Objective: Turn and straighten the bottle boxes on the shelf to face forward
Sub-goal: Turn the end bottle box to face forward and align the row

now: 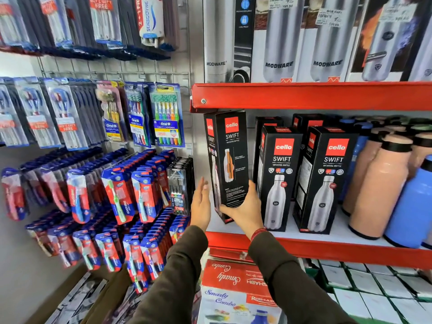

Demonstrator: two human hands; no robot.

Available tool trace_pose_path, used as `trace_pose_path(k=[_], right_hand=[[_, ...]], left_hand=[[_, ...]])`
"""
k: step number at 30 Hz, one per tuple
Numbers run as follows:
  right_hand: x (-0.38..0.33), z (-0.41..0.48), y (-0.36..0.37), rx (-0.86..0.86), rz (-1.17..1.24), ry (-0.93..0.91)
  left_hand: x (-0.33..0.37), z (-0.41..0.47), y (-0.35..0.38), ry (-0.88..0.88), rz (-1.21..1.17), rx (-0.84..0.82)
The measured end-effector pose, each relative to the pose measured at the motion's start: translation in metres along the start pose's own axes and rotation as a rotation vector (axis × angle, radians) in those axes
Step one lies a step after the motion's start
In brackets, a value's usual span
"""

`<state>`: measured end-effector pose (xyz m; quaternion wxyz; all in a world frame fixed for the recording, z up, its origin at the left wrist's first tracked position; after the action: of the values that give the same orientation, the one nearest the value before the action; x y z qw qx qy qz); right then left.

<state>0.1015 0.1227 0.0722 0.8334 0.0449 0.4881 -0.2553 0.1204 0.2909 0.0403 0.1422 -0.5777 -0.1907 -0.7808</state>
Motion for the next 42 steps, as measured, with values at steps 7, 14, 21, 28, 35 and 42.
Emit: trace_pose_path(k=[7,14,21,28,35,42], right_hand=[[-0.005,-0.003,0.01,-0.148,-0.013,-0.043],[0.002,-0.003,0.016,-0.202,-0.079,-0.099],[0.009,-0.004,0.01,-0.126,-0.068,-0.049],[0.033,-0.011,0.002,-0.064,-0.095,0.06],[0.041,-0.013,0.005,-0.106,-0.098,0.066],[0.044,-0.016,0.007,-0.144,-0.079,0.095]], left_hand=[[-0.021,0.019,0.017,-0.139,0.053,-0.164],[-0.008,0.006,0.009,-0.046,-0.009,-0.139],[-0.004,0.0,0.003,0.06,0.039,-0.057],[-0.018,-0.003,0.006,0.078,0.148,-0.056],[-0.025,-0.01,0.008,0.048,0.167,-0.042],[-0.025,-0.019,0.011,-0.062,0.063,-0.023]])
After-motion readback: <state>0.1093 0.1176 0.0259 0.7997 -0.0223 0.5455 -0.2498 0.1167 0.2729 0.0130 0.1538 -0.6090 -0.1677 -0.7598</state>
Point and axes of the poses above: each hand's wrist, its own z-axis towards the middle knuckle, its own y-axis out of the palm, x = y × z, the point moved 10 cm from there along z, towards the middle knuckle, and after that the axes turned 14 degrees about x, right-handed, at the moved point
